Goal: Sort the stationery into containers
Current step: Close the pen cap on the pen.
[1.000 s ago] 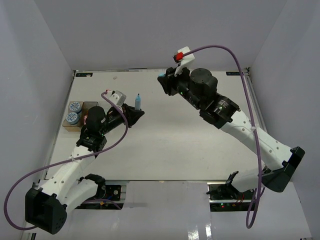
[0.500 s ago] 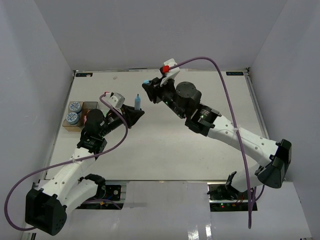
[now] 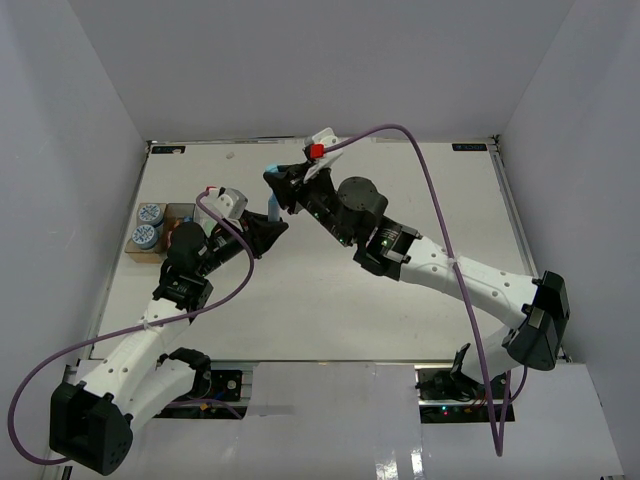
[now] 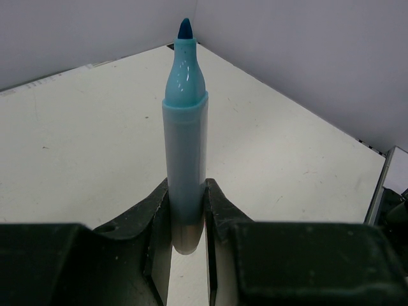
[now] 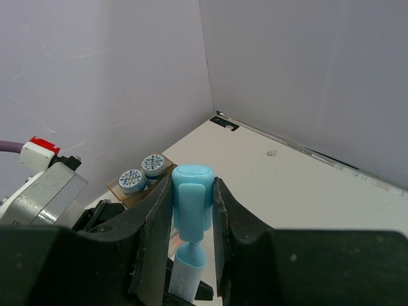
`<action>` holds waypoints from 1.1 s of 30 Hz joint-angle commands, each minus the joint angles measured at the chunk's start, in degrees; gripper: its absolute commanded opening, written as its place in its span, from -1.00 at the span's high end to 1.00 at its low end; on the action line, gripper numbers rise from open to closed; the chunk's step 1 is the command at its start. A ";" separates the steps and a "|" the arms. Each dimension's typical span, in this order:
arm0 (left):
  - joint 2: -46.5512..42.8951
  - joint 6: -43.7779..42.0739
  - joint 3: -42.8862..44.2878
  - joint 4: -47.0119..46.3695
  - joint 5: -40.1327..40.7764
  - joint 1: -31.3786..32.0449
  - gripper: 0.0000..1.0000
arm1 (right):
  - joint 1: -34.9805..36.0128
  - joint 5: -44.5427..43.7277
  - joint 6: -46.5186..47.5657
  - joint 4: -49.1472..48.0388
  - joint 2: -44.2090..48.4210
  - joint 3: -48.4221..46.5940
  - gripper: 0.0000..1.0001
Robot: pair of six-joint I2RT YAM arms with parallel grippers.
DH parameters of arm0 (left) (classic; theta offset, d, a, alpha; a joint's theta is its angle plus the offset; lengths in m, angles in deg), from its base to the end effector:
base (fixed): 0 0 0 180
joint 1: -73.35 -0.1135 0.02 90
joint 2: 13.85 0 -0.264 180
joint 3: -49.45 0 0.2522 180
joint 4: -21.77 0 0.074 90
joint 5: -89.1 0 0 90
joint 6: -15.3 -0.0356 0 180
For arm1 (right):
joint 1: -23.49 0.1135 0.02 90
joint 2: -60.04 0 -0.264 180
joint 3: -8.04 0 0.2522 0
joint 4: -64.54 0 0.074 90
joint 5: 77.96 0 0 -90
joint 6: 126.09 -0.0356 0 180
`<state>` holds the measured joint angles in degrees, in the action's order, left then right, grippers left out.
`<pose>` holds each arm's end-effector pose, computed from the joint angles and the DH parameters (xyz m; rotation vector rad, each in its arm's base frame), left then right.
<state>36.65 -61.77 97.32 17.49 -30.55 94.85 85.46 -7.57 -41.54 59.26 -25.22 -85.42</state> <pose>0.1879 -0.0929 0.3087 0.5388 1.5196 -0.8671 0.1761 0.3054 0.4376 -0.3809 1.3371 0.7605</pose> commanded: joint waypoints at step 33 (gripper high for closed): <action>-2.25 4.47 -3.78 -13.41 0.12 0.30 0.82 | 2.36 -4.20 -4.21 -9.16 2.46 11.84 0.71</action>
<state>36.16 -58.71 93.69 12.09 -30.59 94.98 86.95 -9.93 -44.76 51.39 -24.36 -75.65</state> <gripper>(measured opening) 0.308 0.322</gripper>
